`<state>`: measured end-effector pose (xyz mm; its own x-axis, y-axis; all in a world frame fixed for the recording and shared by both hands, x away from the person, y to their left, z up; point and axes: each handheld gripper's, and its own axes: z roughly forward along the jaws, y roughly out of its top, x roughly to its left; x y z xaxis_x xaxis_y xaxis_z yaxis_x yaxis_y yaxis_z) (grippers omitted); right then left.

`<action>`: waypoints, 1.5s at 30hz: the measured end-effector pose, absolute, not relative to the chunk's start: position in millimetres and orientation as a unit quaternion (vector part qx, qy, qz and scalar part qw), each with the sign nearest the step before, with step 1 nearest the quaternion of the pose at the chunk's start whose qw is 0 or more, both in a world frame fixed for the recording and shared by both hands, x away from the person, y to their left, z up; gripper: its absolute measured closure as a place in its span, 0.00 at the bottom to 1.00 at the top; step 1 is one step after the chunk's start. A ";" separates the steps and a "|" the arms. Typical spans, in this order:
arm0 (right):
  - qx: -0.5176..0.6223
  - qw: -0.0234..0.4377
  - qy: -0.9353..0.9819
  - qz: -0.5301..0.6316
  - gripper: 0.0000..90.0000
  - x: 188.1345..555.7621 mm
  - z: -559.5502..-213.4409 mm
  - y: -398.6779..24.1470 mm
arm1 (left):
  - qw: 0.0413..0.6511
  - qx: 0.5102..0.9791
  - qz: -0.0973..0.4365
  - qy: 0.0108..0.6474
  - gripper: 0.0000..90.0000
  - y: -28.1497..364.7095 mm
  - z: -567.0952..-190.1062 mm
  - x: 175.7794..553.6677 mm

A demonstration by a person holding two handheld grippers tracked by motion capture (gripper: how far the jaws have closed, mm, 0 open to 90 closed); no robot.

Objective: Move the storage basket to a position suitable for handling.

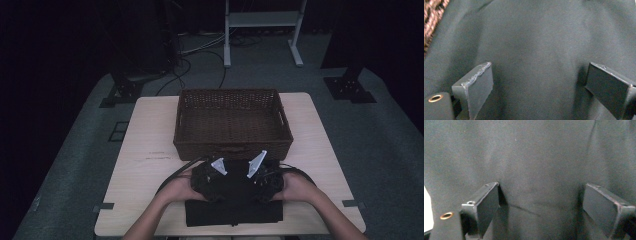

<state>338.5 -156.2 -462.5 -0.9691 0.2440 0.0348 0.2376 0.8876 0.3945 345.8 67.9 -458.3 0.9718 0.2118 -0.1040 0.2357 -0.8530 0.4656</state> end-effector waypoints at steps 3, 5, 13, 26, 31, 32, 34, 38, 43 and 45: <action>0.127 0.004 0.972 0.198 0.14 338.7 -463.5 -154.6 | 0.247 0.960 -0.038 0.127 0.08 68.1 -462.8 348.7; 0.128 0.002 0.972 0.195 0.15 339.0 -464.2 -153.9 | 0.250 0.957 -0.047 0.135 0.09 68.5 -465.5 350.1; 0.137 0.001 0.973 0.187 0.16 338.1 -464.5 -151.1 | 0.254 0.956 -0.049 0.142 0.14 68.6 -467.0 350.0; 0.136 -0.002 0.976 0.169 0.20 335.1 -462.3 -146.2 | 0.239 0.960 -0.068 0.127 0.30 64.1 -463.0 346.4; 0.136 -0.004 0.978 0.157 0.24 334.3 -460.7 -143.4 | 0.233 0.962 -0.078 0.120 0.39 61.6 -461.4 345.9; 0.135 -0.004 0.978 0.156 0.24 334.3 -460.4 -143.2 | 0.232 0.962 -0.080 0.120 0.40 61.3 -461.3 346.3; 0.134 -0.003 0.979 0.154 0.26 333.9 -459.8 -142.5 | 0.230 0.962 -0.082 0.122 0.43 60.1 -461.0 346.8; 0.134 -0.002 0.979 0.155 0.31 333.2 -458.5 -142.7 | 0.234 0.959 -0.085 0.132 0.50 59.0 -461.4 350.3; 0.128 0.004 0.978 0.164 0.42 332.8 -456.2 -143.6 | 0.242 0.956 -0.087 0.138 0.55 60.9 -462.1 352.1; 0.122 0.008 0.979 0.165 0.47 331.1 -454.8 -143.1 | 0.240 0.957 -0.088 0.137 0.58 59.4 -461.7 351.6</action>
